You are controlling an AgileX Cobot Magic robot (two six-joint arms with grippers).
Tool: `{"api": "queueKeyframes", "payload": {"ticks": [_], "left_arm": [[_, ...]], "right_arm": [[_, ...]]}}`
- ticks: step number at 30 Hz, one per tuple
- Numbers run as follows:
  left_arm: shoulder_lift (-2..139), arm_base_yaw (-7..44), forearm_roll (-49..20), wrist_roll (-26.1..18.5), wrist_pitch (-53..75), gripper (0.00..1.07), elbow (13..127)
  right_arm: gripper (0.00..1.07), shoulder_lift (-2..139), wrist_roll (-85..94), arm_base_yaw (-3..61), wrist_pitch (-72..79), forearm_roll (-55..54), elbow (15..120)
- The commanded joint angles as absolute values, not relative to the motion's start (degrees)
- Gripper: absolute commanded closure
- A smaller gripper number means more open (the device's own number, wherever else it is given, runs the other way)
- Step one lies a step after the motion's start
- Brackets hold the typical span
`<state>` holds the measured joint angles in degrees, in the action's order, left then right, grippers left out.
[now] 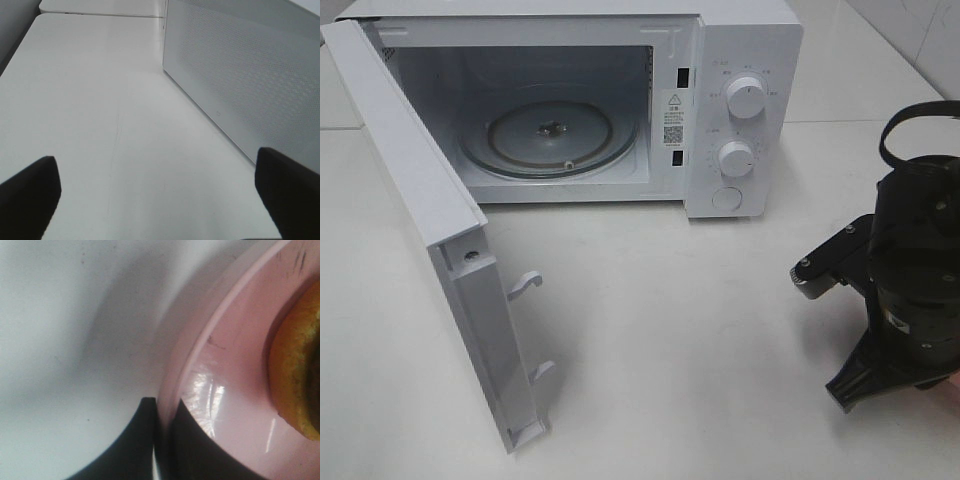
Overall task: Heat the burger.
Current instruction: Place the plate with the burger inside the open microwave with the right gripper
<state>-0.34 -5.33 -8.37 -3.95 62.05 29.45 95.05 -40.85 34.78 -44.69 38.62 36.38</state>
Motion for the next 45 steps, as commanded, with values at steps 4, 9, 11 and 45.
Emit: {"api": "queueKeyframes", "payload": {"ticks": [4, 9, 11, 45], "left_arm": [[-1.26, -5.5, -8.42, -3.95, 61.19, 0.09, 29.45], [-1.26, -5.5, -8.42, -3.95, 61.19, 0.09, 29.45], [-1.26, -5.5, -8.42, -3.95, 61.19, 0.09, 29.45], [-1.26, -5.5, -8.42, -3.95, 61.19, 0.09, 29.45]], "right_arm": [[1.07, 94.65, -41.71, 37.76, -49.62, 41.83, 36.1], [1.07, 94.31, -41.54, 40.85, -51.97, 41.83, 36.1], [1.07, 93.33, -41.42, 42.69, -52.14, 41.83, 36.1], [1.07, 74.77, -34.95, 63.88, -61.42, 42.46, 28.42]]}}
